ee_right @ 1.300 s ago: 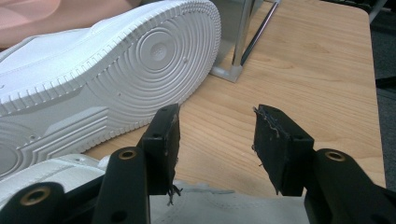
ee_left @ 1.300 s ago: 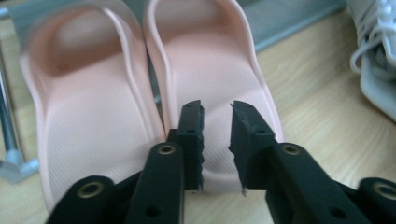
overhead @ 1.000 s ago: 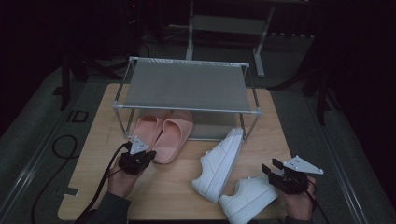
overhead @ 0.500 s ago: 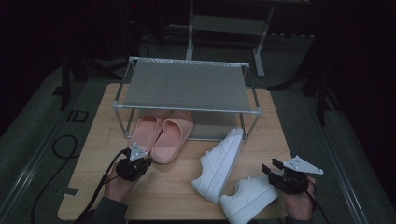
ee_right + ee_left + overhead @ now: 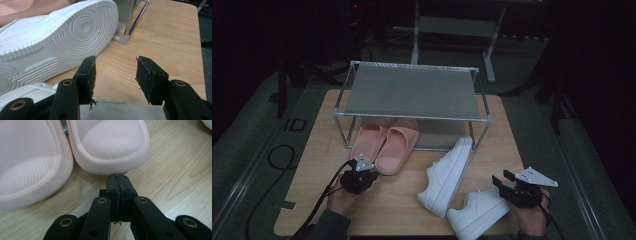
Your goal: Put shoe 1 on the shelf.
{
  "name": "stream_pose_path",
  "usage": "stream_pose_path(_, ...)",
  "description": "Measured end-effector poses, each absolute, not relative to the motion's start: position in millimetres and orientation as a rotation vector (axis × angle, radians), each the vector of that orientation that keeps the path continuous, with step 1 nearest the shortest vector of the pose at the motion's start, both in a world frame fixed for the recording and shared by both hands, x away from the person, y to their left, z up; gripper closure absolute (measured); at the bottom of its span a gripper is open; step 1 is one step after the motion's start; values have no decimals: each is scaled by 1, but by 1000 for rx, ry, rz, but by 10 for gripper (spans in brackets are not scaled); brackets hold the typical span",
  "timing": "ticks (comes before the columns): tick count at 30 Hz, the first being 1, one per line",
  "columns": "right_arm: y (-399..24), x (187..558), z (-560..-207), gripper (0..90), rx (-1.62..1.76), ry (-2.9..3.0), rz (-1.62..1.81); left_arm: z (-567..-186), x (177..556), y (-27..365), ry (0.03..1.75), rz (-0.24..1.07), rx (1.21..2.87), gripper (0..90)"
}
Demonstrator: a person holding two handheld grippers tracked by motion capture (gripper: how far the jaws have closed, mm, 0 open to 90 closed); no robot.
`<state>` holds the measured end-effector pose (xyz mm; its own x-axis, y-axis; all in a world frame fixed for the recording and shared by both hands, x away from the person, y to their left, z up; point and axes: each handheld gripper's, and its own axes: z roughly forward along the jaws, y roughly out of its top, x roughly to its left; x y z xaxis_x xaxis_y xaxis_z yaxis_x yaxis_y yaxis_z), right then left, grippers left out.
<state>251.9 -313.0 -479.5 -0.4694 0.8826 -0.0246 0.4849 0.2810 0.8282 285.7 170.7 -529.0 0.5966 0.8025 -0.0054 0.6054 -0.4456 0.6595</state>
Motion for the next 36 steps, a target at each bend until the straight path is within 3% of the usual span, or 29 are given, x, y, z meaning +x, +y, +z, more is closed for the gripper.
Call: stream_pose_path(36, -313, 252, -479, 498, 1224, 2068, 1081, -529, 324, 128, 998, 408, 2269, 888)
